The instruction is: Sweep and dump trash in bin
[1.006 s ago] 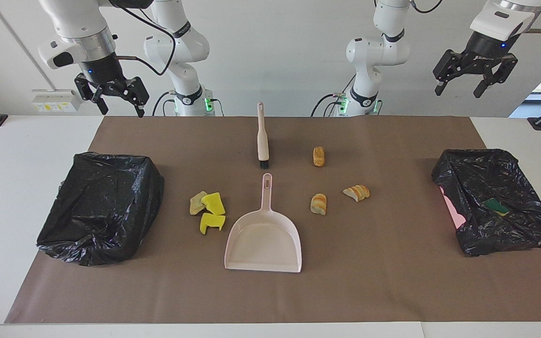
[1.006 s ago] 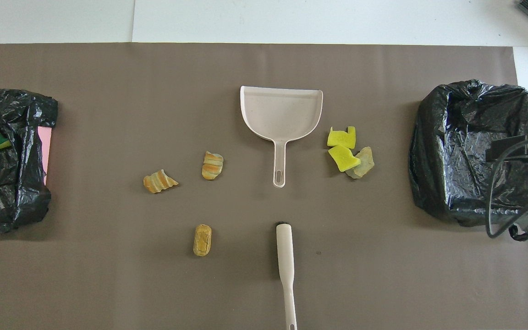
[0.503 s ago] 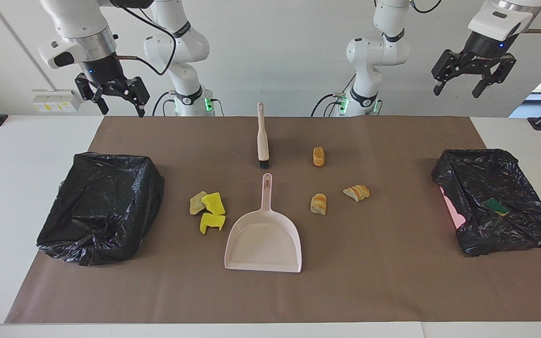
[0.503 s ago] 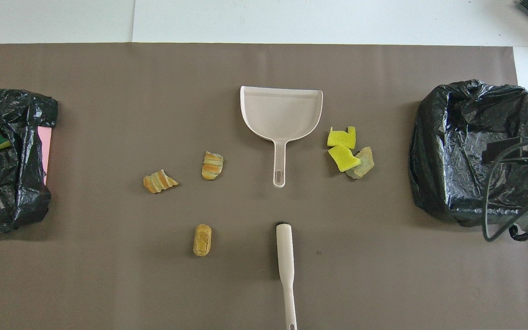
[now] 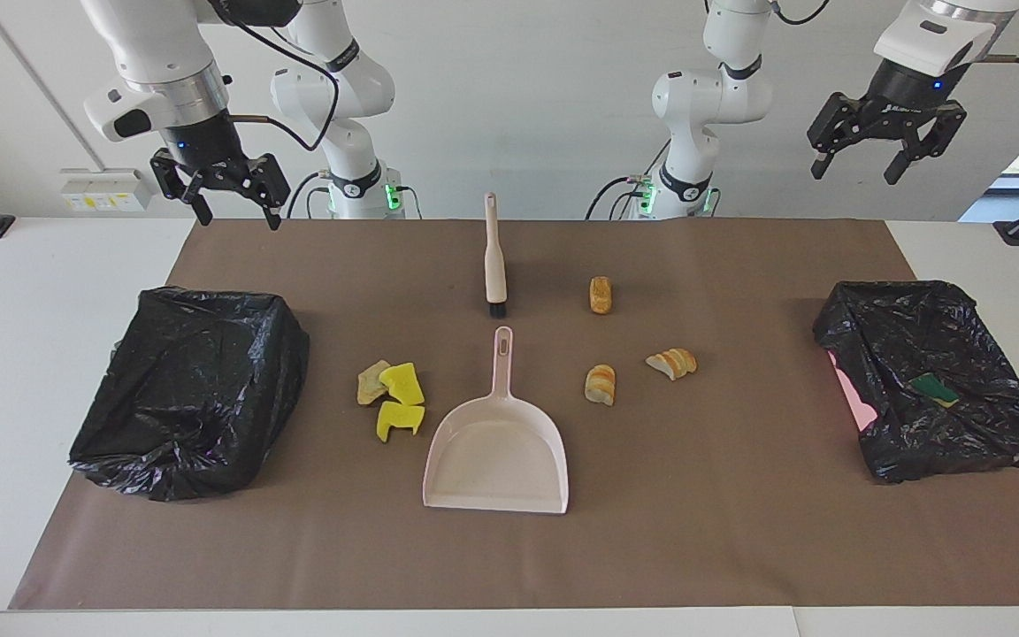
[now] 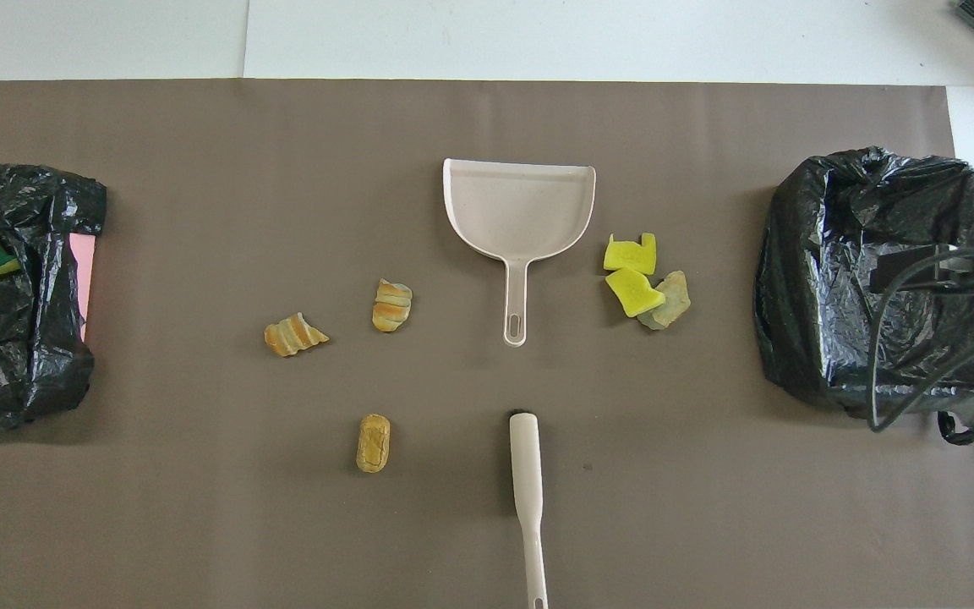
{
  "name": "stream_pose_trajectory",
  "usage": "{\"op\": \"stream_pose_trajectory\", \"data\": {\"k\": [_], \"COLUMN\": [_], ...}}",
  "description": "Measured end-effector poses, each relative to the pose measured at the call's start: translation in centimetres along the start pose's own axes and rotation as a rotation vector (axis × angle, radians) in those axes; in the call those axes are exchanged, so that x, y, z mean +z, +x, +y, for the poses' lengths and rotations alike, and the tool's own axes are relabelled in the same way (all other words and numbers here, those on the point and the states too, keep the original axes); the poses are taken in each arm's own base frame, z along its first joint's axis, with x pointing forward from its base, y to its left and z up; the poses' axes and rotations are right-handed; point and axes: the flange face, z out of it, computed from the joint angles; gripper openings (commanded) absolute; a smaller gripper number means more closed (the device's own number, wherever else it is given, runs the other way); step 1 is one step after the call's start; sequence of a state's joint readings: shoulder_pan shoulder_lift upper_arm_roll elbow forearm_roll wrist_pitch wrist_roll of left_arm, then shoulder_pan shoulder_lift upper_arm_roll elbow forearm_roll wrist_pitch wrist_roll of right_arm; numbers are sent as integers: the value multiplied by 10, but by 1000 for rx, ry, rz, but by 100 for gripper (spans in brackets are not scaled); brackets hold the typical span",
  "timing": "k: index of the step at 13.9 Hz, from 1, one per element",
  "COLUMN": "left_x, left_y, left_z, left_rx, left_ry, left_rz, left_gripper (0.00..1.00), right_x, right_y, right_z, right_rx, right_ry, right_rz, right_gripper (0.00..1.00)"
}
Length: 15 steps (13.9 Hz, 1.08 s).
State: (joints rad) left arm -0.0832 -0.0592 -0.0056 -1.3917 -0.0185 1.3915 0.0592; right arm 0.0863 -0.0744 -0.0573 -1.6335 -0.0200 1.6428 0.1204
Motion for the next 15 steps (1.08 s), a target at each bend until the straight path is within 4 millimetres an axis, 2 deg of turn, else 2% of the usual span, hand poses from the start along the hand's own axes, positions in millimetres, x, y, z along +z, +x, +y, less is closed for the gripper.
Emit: {"op": "stream_pose_trajectory", "data": {"k": [3, 6, 9, 12, 15], "left_x": [0, 0, 1, 5, 17], "left_y": [0, 0, 0, 1, 0], "left_z": [0, 3, 6, 23, 47], "left_rx": [1, 5, 11, 44, 78], "left_ry": [0, 0, -1, -2, -1], "left_rz": [0, 0, -1, -11, -39], "left_gripper": [100, 100, 100, 100, 100], "right_x": [14, 29, 57, 94, 128], "right_y": [11, 20, 33, 47, 53], "right_z": [-7, -21, -38, -78, -123], "right_rx": [-8, -31, -46, -24, 18], "right_ry": [0, 1, 1, 5, 2], "right_rz": [10, 15, 3, 5, -13], "right_gripper": [100, 100, 100, 100, 100]}}
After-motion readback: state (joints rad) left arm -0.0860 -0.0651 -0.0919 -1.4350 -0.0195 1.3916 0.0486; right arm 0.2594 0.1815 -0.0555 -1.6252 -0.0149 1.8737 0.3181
